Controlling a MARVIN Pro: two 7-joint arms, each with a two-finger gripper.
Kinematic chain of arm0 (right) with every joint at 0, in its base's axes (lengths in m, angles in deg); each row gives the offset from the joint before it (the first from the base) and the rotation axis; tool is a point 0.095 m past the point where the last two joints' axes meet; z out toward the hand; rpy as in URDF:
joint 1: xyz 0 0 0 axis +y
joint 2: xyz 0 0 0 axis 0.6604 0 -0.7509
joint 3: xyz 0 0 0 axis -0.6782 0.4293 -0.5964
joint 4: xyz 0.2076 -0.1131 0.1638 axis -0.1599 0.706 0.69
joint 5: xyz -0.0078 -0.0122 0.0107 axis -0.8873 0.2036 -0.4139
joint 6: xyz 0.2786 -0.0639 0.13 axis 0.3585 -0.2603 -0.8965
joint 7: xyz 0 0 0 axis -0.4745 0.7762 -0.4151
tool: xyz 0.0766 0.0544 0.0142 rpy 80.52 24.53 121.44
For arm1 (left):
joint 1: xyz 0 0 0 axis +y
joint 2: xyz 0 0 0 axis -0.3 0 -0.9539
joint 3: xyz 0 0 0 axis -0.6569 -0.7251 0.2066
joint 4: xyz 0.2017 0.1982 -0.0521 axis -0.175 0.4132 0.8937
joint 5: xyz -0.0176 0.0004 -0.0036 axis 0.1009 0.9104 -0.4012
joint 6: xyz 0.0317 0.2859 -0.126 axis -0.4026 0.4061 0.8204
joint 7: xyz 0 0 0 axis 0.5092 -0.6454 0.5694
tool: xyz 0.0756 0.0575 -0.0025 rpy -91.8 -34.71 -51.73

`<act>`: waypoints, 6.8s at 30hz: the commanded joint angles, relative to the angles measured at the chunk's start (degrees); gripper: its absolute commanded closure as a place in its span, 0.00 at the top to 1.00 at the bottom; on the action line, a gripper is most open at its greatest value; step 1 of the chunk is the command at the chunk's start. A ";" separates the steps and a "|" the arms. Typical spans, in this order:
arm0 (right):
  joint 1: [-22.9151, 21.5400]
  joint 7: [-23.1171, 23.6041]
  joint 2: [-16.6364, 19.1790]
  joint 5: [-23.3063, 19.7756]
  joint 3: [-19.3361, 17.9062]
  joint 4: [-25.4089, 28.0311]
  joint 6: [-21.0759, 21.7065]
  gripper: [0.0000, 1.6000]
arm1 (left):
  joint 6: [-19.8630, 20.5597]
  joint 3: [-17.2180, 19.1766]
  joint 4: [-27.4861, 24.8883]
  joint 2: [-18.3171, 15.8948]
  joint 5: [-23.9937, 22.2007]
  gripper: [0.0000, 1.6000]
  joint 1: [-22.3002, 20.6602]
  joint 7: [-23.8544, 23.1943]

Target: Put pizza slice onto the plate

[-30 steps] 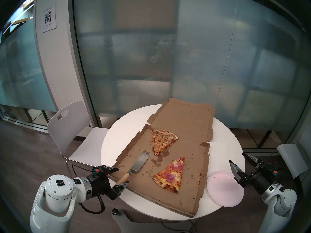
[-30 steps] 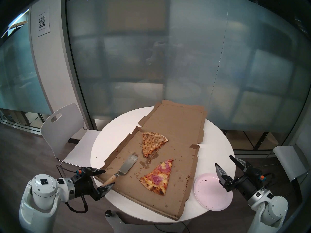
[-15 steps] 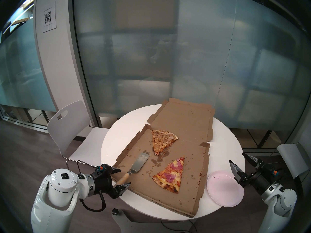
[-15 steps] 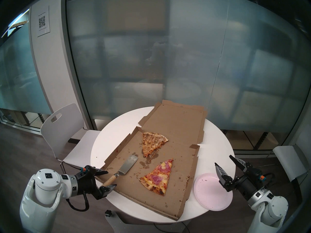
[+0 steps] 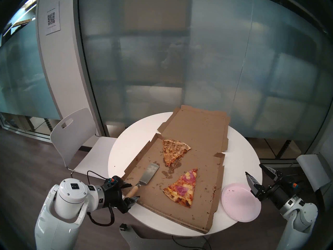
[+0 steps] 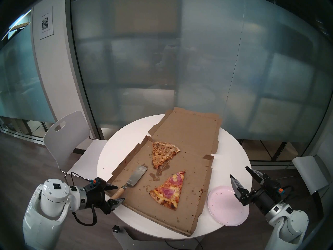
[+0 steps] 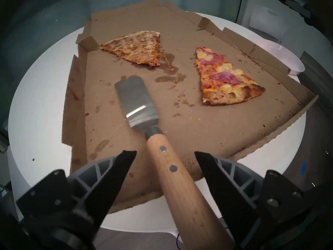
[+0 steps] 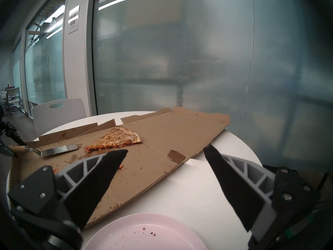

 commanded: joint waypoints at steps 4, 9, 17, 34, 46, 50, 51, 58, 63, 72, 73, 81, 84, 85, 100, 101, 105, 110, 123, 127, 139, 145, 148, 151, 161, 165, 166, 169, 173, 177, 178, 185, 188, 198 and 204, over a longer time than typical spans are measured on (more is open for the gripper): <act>-0.39 -0.03 -0.07 -0.20 0.09 0.91 0.17 1.00 | -0.18 0.45 -0.28 -0.36 -0.06 0.45 -0.75 -0.70; -0.44 0.03 -0.12 -0.15 0.05 0.90 0.18 1.00 | -0.32 0.73 -0.54 -0.61 -0.09 0.33 -1.01 -1.27; -0.52 0.14 -0.19 -0.08 -0.01 0.88 0.17 1.00 | -4.06 1.17 -2.42 -0.90 0.04 0.00 -0.54 -1.13; -0.70 0.37 -0.35 0.09 -0.14 0.88 0.20 1.00 | -20.64 2.29 -5.51 -2.40 2.50 0.00 3.10 3.14; -0.81 0.51 -0.47 0.20 -0.23 0.89 0.24 1.00 | -26.16 0.66 -2.63 -4.66 4.78 0.00 0.28 2.68; -0.87 0.58 -0.52 0.25 -0.27 0.89 0.25 1.00 | -27.24 -1.53 -1.05 -4.79 6.89 0.00 -1.42 3.66; -0.87 0.58 -0.52 0.25 -0.27 0.89 0.25 1.00 | -27.24 -1.53 -1.05 -4.79 6.89 0.00 -1.42 3.66; -0.95 0.67 -0.59 0.33 -0.33 0.89 0.26 1.00 | -32.48 -3.20 0.16 -5.33 9.83 0.00 -1.08 6.12; -1.01 0.75 -0.65 0.39 -0.38 0.89 0.27 1.00 | -34.56 -3.67 2.53 -5.94 11.57 0.00 -2.89 6.94; -1.11 0.88 -0.73 0.48 -0.45 0.86 0.26 1.00 | -34.70 -5.60 6.39 -6.76 13.42 0.00 -7.93 6.46; -1.12 0.90 -0.74 0.49 -0.46 0.86 0.26 1.00 | -35.20 -5.77 6.52 -7.01 13.66 0.00 -8.19 6.44; -1.20 1.00 -0.83 0.58 -0.53 0.88 0.30 1.00 | -36.42 -6.85 6.95 -8.23 15.12 0.00 -9.47 5.86; -1.24 1.04 -0.87 0.61 -0.55 0.89 0.32 1.00 | -36.68 -6.77 7.12 -8.82 15.42 0.00 -9.52 5.45; -1.25 1.05 -0.88 0.63 -0.56 0.89 0.32 1.00 | -36.66 -6.81 7.20 -9.27 15.75 0.00 -9.59 5.01; -1.41 1.24 -1.04 0.78 -0.69 0.91 0.37 1.00 | -35.58 -6.81 8.73 -9.96 16.79 0.00 -10.24 1.72; -1.42 1.26 -1.05 0.79 -0.70 0.91 0.37 1.00 | -35.31 -6.57 8.53 -9.94 16.64 0.00 -10.07 1.49; -1.46 1.32 -1.09 0.83 -0.73 0.91 0.38 1.00 | -34.96 -6.56 8.56 -10.43 17.00 0.00 -10.01 0.50; -1.52 1.39 -1.15 0.89 -0.78 0.91 0.40 1.00 | -34.85 -6.79 8.76 -10.65 17.30 0.00 -10.03 -0.30; -1.66 1.56 -1.28 1.02 -0.88 0.91 0.42 1.00 | -35.38 -7.60 9.71 -10.79 17.98 0.00 -10.77 -1.56; -1.71 1.62 -1.32 1.07 -0.92 0.91 0.43 1.00 | -35.56 -8.20 9.81 -10.81 18.16 0.00 -11.37 -2.24; -1.84 1.78 -1.44 1.19 -1.02 0.91 0.45 1.00 | -34.89 -10.38 10.45 -11.16 19.13 0.00 -13.57 -4.50; -1.90 1.86 -1.50 1.25 -1.06 0.91 0.46 1.00 | -33.74 -10.79 10.09 -11.11 18.80 0.00 -14.11 -6.28; -1.93 1.90 -1.53 1.28 -1.09 0.91 0.47 1.00 | -33.18 -10.57 10.01 -11.06 18.58 0.00 -13.83 -6.64; -1.97 1.94 -1.56 1.31 -1.12 0.91 0.48 1.00 | -32.61 -9.86 9.95 -11.23 18.03 0.00 -13.23 -7.19; -2.10 2.11 -1.68 1.43 -1.22 0.90 0.48 1.00 | -29.51 -7.04 8.04 -12.03 14.45 0.00 -13.88 -11.68; -2.14 2.17 -1.71 1.47 -1.25 0.88 0.47 1.00 | -28.75 -6.73 7.45 -11.76 13.68 0.00 -15.11 -12.73; -2.15 2.18 -1.72 1.48 -1.26 0.88 0.47 1.00 | -28.95 -6.69 7.38 -11.73 13.56 0.00 -15.26 -12.77; -2.18 2.21 -1.74 1.51 -1.28 0.89 0.48 1.00 | -28.98 -6.82 7.30 -11.80 13.52 0.00 -15.65 -13.08; -2.24 2.28 -1.80 1.56 -1.32 0.89 0.50 1.00 | -29.89 -7.82 8.09 -12.13 13.95 0.00 -17.09 -13.63; -2.30 2.36 -1.86 1.62 -1.37 0.90 0.52 1.00 | -31.16 -8.16 8.98 -12.05 14.02 0.00 -17.58 -13.42; -2.31 2.37 -1.87 1.63 -1.38 0.90 0.52 1.00 | -31.55 -8.31 9.15 -12.17 14.10 0.00 -17.68 -13.47; -2.38 2.46 -1.94 1.70 -1.44 0.91 0.54 1.00 | -32.71 -8.93 10.24 -12.40 14.73 0.00 -18.18 -13.17; -2.40 2.49 -1.96 1.72 -1.45 0.90 0.54 1.00 | -33.63 -9.43 11.27 -12.63 15.24 0.00 -18.84 -12.77; -2.54 2.66 -2.08 1.85 -1.56 0.89 0.55 1.00 | -34.61 -10.76 13.62 -12.77 16.01 0.00 -21.44 -12.95; -2.60 2.74 -2.14 1.91 -1.61 0.89 0.56 1.00 | -34.55 -11.57 13.64 -12.46 15.92 0.00 -22.47 -13.37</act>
